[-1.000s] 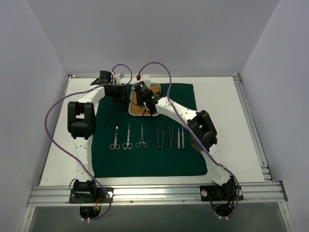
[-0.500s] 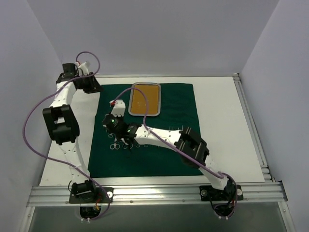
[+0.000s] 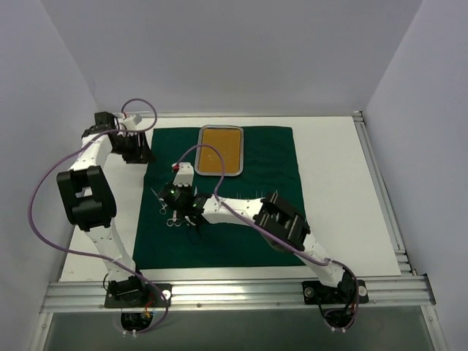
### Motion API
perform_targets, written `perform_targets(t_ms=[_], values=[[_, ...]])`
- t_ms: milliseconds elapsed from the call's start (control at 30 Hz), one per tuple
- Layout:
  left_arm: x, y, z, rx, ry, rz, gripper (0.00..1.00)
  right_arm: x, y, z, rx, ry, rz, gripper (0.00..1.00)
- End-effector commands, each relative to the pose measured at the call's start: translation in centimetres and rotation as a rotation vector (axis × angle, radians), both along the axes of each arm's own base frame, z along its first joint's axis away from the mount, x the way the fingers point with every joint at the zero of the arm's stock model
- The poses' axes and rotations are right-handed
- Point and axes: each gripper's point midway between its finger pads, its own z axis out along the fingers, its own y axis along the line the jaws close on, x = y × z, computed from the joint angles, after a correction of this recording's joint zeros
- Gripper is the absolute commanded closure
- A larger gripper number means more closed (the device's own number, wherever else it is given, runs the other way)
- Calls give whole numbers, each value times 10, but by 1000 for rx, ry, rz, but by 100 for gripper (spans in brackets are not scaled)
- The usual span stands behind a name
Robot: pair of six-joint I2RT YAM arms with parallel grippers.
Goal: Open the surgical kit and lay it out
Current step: Place the medical item in the surgical kit, then adjust the medical item in the surgical kit.
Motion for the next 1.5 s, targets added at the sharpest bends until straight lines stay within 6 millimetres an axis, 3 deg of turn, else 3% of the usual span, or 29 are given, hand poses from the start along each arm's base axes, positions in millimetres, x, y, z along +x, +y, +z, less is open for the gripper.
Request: perform_targets(t_ms=[0,33,67,100,133,167,200,233,267,300,333,400,433,567,633,700,833,900,1000,1167,1300,1467], values=[[-41,6,20,88,-1,-52,45,17,-16,91,111,-116,-58,100],[-49,5,29,106,-20,-42,45,18,-23,94,96,-122,-71,100],[-65,7,11,139,36,-10,45,21,-33,98,83,-128,-93,100],[-72,2,9,168,40,-7,45,22,-50,107,67,-134,-121,100],[-71,3,23,212,-28,17,45,25,-64,112,51,-150,-157,99],[-75,3,24,244,-42,45,43,25,-75,116,42,-159,-180,97],[-88,6,9,295,-18,71,40,24,-94,121,31,-166,-204,91],[-85,-4,24,300,-94,86,37,26,-106,123,24,-171,-223,86],[-89,-9,23,307,-106,86,36,26,-117,134,48,-171,-239,82],[-97,-14,15,325,-97,82,36,25,-130,123,24,-149,-247,76],[-100,-33,20,331,-120,41,35,33,-145,120,17,-138,-273,74],[-104,-41,17,338,-109,37,35,33,-162,121,21,-117,-293,71],[-104,-39,13,368,-97,49,35,35,-175,112,-3,-104,-308,71],[-102,-24,6,406,-55,184,39,27,-203,114,-44,-113,-355,71],[-94,-21,7,401,-61,269,44,25,-211,114,-44,-117,-374,72],[-89,-38,9,398,-75,259,44,21,-220,113,-48,-118,-387,72],[-97,-55,-14,378,22,306,40,17,-234,115,-40,-124,-422,72],[-106,-45,-31,364,106,368,42,12,-245,112,-66,-120,-435,72],[-107,-32,-40,324,151,476,45,9,-254,113,-69,-121,-453,72],[-105,-34,-50,293,172,523,45,6,-260,111,-66,-121,-466,73],[-115,-34,-89,303,311,528,45,7,-262,108,-76,-117,-469,73],[-122,-33,-108,301,377,533,45,6,-267,109,-85,-124,-483,73]])
